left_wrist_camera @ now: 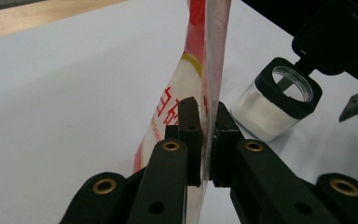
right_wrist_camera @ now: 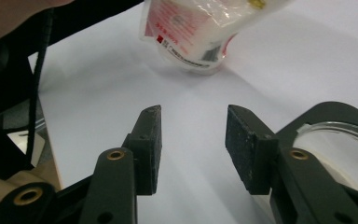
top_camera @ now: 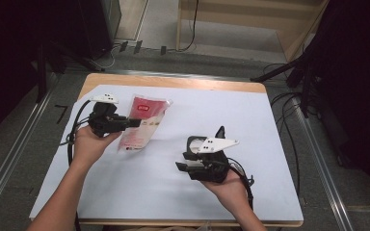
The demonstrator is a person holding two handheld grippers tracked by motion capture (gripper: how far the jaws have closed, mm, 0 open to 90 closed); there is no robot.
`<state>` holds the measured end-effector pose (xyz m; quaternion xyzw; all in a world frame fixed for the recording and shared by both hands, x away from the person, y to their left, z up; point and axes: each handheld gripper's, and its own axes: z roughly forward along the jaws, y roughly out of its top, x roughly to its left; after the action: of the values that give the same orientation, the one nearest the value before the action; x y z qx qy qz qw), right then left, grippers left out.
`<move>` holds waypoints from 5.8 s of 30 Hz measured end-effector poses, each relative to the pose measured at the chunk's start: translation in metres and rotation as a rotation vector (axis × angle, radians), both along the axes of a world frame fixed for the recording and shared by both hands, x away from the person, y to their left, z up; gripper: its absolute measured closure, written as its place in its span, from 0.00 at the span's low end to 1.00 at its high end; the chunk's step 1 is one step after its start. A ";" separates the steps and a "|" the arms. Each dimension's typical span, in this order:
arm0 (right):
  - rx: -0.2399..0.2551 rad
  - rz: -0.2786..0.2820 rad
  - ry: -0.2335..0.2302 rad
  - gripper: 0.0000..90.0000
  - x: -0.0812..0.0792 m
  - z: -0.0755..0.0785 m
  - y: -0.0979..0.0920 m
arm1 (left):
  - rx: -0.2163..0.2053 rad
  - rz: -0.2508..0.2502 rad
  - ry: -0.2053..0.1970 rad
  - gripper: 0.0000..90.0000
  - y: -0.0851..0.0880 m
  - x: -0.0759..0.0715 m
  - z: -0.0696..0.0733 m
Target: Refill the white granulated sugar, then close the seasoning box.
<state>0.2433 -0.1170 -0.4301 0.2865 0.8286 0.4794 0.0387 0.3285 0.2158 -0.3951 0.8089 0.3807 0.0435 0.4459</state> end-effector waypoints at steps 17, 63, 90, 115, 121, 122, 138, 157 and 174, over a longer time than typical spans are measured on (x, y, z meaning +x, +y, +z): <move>-0.035 -0.012 -0.019 0.64 0.007 0.001 0.000 | -0.021 -0.053 -0.024 0.84 0.028 -0.022 -0.010; -0.044 -0.036 0.033 0.85 0.025 0.026 -0.028 | 0.029 0.035 0.019 0.55 0.088 -0.053 -0.003; 0.009 -0.183 -0.001 1.00 0.033 0.062 -0.096 | 0.057 0.111 0.022 0.51 0.099 -0.048 -0.016; 0.005 -0.247 0.056 1.00 0.045 0.040 -0.113 | 0.064 0.121 0.026 0.49 0.097 -0.047 -0.020; -0.023 -0.237 0.065 1.00 0.046 0.036 -0.109 | 0.059 0.122 0.022 0.49 0.097 -0.047 -0.020; -0.024 -0.236 0.068 1.00 0.046 0.036 -0.107 | 0.059 0.122 0.023 0.49 0.097 -0.047 -0.020; -0.027 -0.211 0.062 1.00 0.047 0.021 -0.087 | 0.054 0.136 0.021 0.49 0.093 -0.044 -0.022; -0.034 -0.171 0.068 0.99 0.049 0.008 -0.061 | 0.063 0.144 0.028 0.49 0.091 -0.043 -0.025; -0.105 -0.117 0.066 0.97 0.047 -0.004 -0.039 | 0.063 0.160 0.027 0.49 0.092 -0.043 -0.026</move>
<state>0.2903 -0.1559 -0.4342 0.3477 0.8352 0.4225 0.0544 0.2859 0.3073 -0.4213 0.7901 0.4484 0.0803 0.4101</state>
